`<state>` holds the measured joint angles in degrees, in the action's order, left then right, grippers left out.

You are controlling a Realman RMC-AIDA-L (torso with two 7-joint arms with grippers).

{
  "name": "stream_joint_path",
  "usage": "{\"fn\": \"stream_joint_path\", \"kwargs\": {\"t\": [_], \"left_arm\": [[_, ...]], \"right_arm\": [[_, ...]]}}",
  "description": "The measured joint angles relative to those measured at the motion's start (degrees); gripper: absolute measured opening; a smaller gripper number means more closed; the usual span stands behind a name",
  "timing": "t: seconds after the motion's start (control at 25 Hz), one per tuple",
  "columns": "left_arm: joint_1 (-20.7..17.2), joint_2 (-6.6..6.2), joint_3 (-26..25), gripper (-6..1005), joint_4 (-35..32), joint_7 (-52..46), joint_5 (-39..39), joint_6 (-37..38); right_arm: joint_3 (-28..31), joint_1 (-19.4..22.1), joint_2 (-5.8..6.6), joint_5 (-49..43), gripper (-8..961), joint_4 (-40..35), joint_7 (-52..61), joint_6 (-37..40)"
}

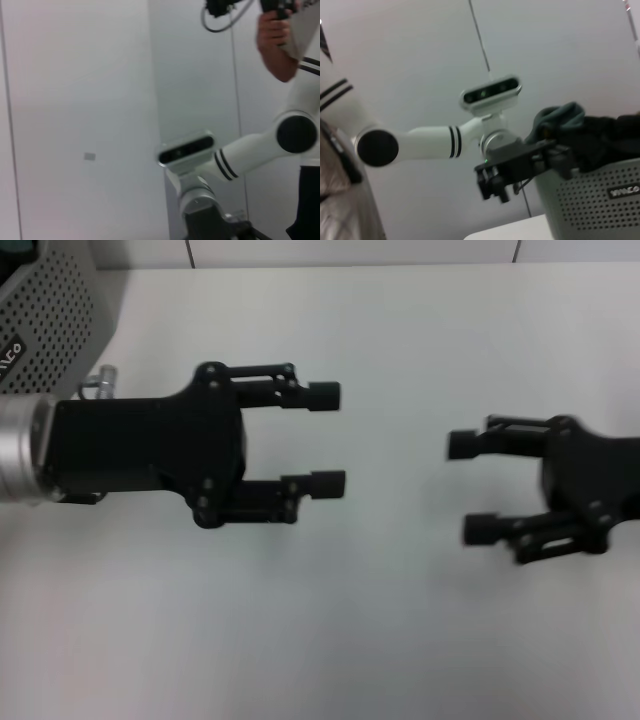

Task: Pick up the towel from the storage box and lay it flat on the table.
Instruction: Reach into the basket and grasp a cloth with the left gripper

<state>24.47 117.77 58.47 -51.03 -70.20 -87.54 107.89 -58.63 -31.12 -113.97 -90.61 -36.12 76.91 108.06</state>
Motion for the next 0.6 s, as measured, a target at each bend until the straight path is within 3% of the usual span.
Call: {"fn": "stream_joint_path", "kwargs": {"t": [0.16,0.32,0.6], "left_arm": [[0.07,-1.17,-0.4,667,1.17,-1.09,-1.0,0.11],[-0.62,-1.66,-0.35,668,2.13,-1.15,-1.77,0.39],[-2.13,-2.25,-0.64,668,2.64,-1.57,-1.6,1.98]], "right_arm": [[-1.91,-0.12,-2.04,-1.3,868,-1.38,-0.03,-1.08],[-5.0,-0.09,-2.17,0.28,867,-1.43,-0.06,-2.77],[-5.22,0.05,-2.02,2.57,867,-1.52,0.02,-2.32]]}}
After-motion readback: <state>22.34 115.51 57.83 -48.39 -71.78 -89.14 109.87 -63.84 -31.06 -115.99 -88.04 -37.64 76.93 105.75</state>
